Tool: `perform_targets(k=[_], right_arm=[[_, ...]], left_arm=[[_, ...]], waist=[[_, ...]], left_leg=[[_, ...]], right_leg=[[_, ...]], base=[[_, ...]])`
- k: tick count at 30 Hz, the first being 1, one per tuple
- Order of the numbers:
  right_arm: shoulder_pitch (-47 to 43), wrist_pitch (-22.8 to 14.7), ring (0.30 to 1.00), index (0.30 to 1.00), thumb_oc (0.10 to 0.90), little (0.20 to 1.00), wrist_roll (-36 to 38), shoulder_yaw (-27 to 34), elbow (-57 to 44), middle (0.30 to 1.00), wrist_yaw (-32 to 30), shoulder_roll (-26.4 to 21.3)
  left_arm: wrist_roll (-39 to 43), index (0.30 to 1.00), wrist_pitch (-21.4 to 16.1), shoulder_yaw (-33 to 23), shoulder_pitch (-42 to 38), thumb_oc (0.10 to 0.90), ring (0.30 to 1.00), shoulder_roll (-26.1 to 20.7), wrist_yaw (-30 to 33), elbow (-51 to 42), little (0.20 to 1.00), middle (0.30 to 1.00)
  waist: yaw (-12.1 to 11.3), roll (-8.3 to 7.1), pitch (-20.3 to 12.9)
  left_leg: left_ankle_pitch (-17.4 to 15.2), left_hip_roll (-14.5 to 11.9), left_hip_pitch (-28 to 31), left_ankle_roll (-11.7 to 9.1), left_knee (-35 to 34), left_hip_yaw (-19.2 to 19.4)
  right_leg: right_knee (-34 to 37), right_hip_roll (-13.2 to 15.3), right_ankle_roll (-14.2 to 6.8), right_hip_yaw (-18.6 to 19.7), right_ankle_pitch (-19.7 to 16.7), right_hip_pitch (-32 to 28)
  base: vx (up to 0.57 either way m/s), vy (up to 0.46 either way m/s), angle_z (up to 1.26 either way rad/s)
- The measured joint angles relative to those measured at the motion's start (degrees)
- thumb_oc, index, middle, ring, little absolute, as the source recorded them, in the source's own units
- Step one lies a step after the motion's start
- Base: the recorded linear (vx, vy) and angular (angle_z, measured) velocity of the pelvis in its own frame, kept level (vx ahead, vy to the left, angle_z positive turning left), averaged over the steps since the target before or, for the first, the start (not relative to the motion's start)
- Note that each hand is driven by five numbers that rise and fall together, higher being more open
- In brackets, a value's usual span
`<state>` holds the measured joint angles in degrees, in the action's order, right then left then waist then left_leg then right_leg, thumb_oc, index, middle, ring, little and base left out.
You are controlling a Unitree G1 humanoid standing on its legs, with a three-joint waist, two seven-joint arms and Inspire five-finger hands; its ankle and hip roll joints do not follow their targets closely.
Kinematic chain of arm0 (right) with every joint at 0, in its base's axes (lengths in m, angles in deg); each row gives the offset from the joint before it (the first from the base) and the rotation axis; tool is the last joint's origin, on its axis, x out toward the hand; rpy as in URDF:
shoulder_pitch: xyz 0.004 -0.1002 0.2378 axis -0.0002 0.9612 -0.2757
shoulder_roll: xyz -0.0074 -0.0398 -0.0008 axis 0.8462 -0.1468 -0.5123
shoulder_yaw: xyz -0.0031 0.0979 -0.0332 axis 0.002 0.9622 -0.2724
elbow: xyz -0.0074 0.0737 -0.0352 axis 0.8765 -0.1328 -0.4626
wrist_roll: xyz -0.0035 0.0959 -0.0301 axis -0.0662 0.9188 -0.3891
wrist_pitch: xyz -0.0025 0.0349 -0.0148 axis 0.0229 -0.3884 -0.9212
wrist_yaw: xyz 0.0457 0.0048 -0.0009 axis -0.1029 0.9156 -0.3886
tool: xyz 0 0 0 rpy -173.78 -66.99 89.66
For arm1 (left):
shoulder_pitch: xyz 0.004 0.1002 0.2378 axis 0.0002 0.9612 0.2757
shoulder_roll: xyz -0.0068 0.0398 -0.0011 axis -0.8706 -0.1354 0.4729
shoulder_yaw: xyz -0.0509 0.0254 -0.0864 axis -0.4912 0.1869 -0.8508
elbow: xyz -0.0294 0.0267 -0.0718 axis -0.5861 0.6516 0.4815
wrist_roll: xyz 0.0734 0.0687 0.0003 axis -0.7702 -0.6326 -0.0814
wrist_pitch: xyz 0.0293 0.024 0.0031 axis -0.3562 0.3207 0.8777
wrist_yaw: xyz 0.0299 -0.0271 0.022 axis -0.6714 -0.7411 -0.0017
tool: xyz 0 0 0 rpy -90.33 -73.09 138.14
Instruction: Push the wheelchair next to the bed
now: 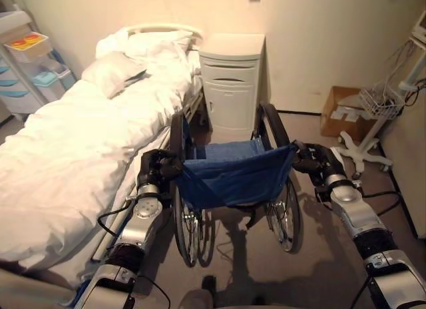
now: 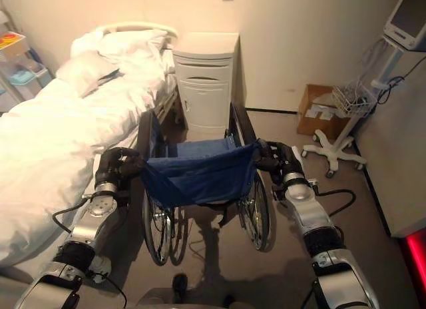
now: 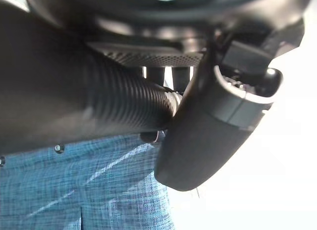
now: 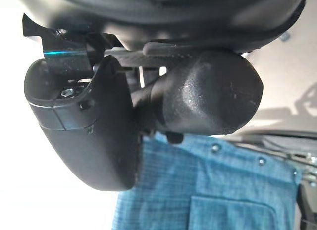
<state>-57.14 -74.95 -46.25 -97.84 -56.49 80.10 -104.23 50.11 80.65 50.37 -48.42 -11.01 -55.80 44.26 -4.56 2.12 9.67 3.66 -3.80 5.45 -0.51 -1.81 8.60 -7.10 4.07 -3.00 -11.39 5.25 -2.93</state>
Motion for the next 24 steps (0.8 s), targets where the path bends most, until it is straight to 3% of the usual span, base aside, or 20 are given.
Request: perform_targets(k=[1, 3, 5, 8, 11, 12, 13, 15, 17, 18, 19, 20, 21, 22, 23, 24], right_arm=[[-0.1, -0.1, 0.3, 0.3, 0.4, 0.3, 0.0, 0.3, 0.7, 0.3, 0.0, 1.4], [0.6, -0.5, 0.3, 0.3, 0.4, 0.3, 0.0, 1.3, 0.1, 0.3, -0.4, 2.1], [1.0, -0.7, 0.3, 0.3, 0.4, 0.3, 0.0, 1.8, -1.1, 0.3, -1.1, 2.6], [2.5, -0.8, 0.3, 0.3, 0.4, 0.3, 0.0, 1.8, -1.0, 0.3, -1.5, 3.4], [3.4, -0.8, 0.3, 0.3, 0.4, 0.3, 0.1, 1.7, -2.3, 0.3, -1.7, 3.7], [3.4, -0.8, 0.3, 0.3, 0.4, 0.3, 0.1, 1.6, -2.6, 0.3, -1.8, 3.7], [3.8, -0.5, 0.3, 0.3, 0.4, 0.3, 0.1, 1.6, -2.9, 0.3, -1.8, 3.9], [5.6, -0.1, 0.3, 0.3, 0.4, 0.3, 0.1, 1.6, -4.1, 0.3, -2.2, 4.1], [6.6, 0.9, 0.3, 0.3, 0.4, 0.3, 0.1, 1.7, -5.3, 0.3, -2.5, 4.1], [6.7, 1.0, 0.3, 0.3, 0.4, 0.3, 0.1, 1.7, -5.4, 0.3, -2.5, 3.5], [6.3, 1.1, 0.3, 0.3, 0.4, 0.3, 0.1, 1.7, -5.3, 0.3, -2.5, 3.2], [5.7, 1.1, 0.3, 0.3, 0.4, 0.3, 0.1, 1.5, -4.8, 0.3, -2.2, 2.8], [4.9, 1.1, 0.3, 0.3, 0.4, 0.3, 0.1, 1.4, -4.8, 0.3, -2.0, 2.3], [5.1, 1.4, 0.3, 0.3, 0.4, 0.3, 0.1, 1.1, -4.6, 0.3, -1.9, 1.4], [4.8, 1.2, 0.3, 0.3, 0.4, 0.3, 0.2, 0.9, -3.1, 0.3, -1.3, 1.5], [4.4, 0.9, 0.3, 0.3, 0.4, 0.3, 0.2, 0.8, -1.7, 0.3, -1.3, 1.9]], left_arm=[[-0.8, 0.3, 0.1, -0.2, -0.5, 0.4, 0.3, -1.3, -0.6, 0.0, 0.3, 0.3], [-1.0, 0.3, 0.7, -0.2, -2.1, 0.4, 0.3, -2.0, -1.6, 0.8, 0.3, 0.3], [-1.1, 0.3, 0.8, -0.1, -3.1, 0.4, 0.3, -2.5, -2.1, 1.4, 0.3, 0.3], [-1.4, 0.3, 0.7, -0.1, -2.9, 0.4, 0.3, -2.8, -2.8, 1.9, 0.3, 0.3], [-1.6, 0.3, 0.5, -0.3, -2.8, 0.4, 0.3, -3.8, -3.4, 1.9, 0.3, 0.3], [-1.6, 0.3, 0.5, -0.5, -2.9, 0.4, 0.3, -3.7, -3.7, 2.3, 0.3, 0.3], [-1.6, 0.3, 0.5, -0.5, -2.9, 0.4, 0.3, -3.7, -4.2, 3.1, 0.3, 0.3], [-1.5, 0.3, 0.5, -0.4, -2.7, 0.4, 0.3, -3.8, -5.1, 4.1, 0.3, 0.3], [-1.5, 0.3, 0.6, -0.1, -2.1, 0.4, 0.3, -3.7, -5.3, 4.2, 0.3, 0.3], [-1.3, 0.3, 0.7, 0.0, -2.0, 0.4, 0.3, -3.1, -5.0, 4.3, 0.3, 0.3], [-1.3, 0.3, 0.7, 0.0, -2.0, 0.4, 0.3, -2.6, -4.7, 4.2, 0.3, 0.3], [-1.2, 0.3, 0.6, 0.0, -1.9, 0.4, 0.3, -2.2, -4.2, 4.2, 0.3, 0.3], [-1.2, 0.3, 0.6, -0.2, -1.8, 0.4, 0.3, -1.7, -4.1, 4.2, 0.3, 0.3], [-1.1, 0.3, 0.9, 0.9, -1.9, 0.4, 0.3, -1.5, -3.5, 4.3, 0.3, 0.3], [-0.7, 0.3, 0.6, 1.2, -2.3, 0.4, 0.3, -1.7, -3.2, 4.8, 0.3, 0.3], [-0.7, 0.3, 0.6, 1.6, -2.6, 0.4, 0.3, -1.4, -2.6, 5.5, 0.3, 0.3]], waist=[[0.0, -1.42, -0.2], [0.5, -2.0, -0.4], [0.8, -1.81, -0.4], [2.1, -1.53, -0.2], [3.2, -1.59, -0.3], [3.8, -1.68, -0.3], [4.9, -2.26, -0.5], [6.7, -4.03, -1.3], [6.9, -5.55, -2.3], [7.1, -5.47, -2.6], [6.8, -5.43, -2.9], [6.4, -4.13, -3.0], [6.3, -2.82, -2.9], [7.4, -2.83, -3.6], [7.5, -5.36, -3.5], [7.5, -5.36, -3.5]], left_leg=[[-1.3, 1.5, 0.1, 0.9, 0.6, 0.6], [-1.7, 2.2, 0.4, 2.1, 0.2, 1.5], [-2.4, 2.9, 1.3, 3.3, 0.0, 2.9], [-3.6, 3.6, 4.3, 4.1, -1.1, 2.7], [-5.3, 3.9, 5.0, 5.1, -1.3, 1.0], [-5.6, 4.2, 5.6, 5.1, -1.4, 0.8], [-5.7, 5.1, 6.8, 5.1, -1.9, -0.3], [-6.7, 6.6, 8.4, 4.9, -2.4, -1.4], [-9.1, 7.1, 9.2, 3.7, -0.8, 0.8], [-11.4, 6.8, 9.2, 2.5, 1.5, 1.2], [-12.1, 6.3, 9.2, 2.3, 2.3, 1.2], [-13.6, 5.1, 8.2, 2.1, 4.5, 1.1], [-14.4, 3.6, 7.7, 1.7, 5.6, 1.4], [-16.5, 2.3, 5.8, -0.6, 12.5, 0.9], [-17.3, 3.1, 2.0, -2.2, 22.4, 2.0], [-17.0, 2.0, -2.3, -2.7, 30.4, 1.9]], right_leg=[[-2.9, 1.7, -1.2, -0.3, 0.7, 0.8], [-9.1, 3.0, -2.2, -0.6, 1.4, 3.9], [-16.8, 4.7, -2.2, -0.7, 1.4, 7.6], [-22.0, 5.9, -2.4, -1.2, 1.8, 9.5], [-17.7, 4.5, -3.0, 0.6, 1.3, 13.8], [-12.7, 4.1, -4.7, 1.1, 0.2, 15.4], [-7.7, 4.1, -6.5, 1.5, -1.2, 16.2], [-3.3, 5.2, -7.4, 0.8, -1.7, 17.0], [-5.6, 6.1, -6.7, -3.7, -1.3, 17.3], [-6.7, 5.8, -5.3, -3.0, -2.7, 17.2], [-7.2, 5.6, -5.3, -3.3, -2.7, 17.4], [-7.7, 4.7, -4.7, -3.0, -3.2, 17.1], [-10.4, 3.7, -2.4, -2.8, -2.8, 17.7], [-16.4, 3.1, 0.9, -1.9, 0.2, 17.2], [-14.0, 3.6, 3.1, -1.4, -0.7, 14.9], [-11.6, 3.2, 3.4, -0.5, -1.5, 13.6]], base=[[0.25, 0.205, -0.28], [0.26, 0.176, -0.22], [0.23, 0.079, -0.19], [0.33, -0.007, -0.06], [0.39, -0.07, 0.02], [0.31, -0.048, 0.33], [0.32, -0.052, 0.51], [0.26, -0.058, 0.71], [0.26, -0.084, 0.5], [0.29, -0.096, 0.17], [0.28, -0.104, 0.07], [0.24, -0.099, 0.0], [0.28, -0.111, 0.53], [0.27, -0.059, 0.74], [0.29, -0.014, 0.79], [0.17, 0.024, 0.26]])
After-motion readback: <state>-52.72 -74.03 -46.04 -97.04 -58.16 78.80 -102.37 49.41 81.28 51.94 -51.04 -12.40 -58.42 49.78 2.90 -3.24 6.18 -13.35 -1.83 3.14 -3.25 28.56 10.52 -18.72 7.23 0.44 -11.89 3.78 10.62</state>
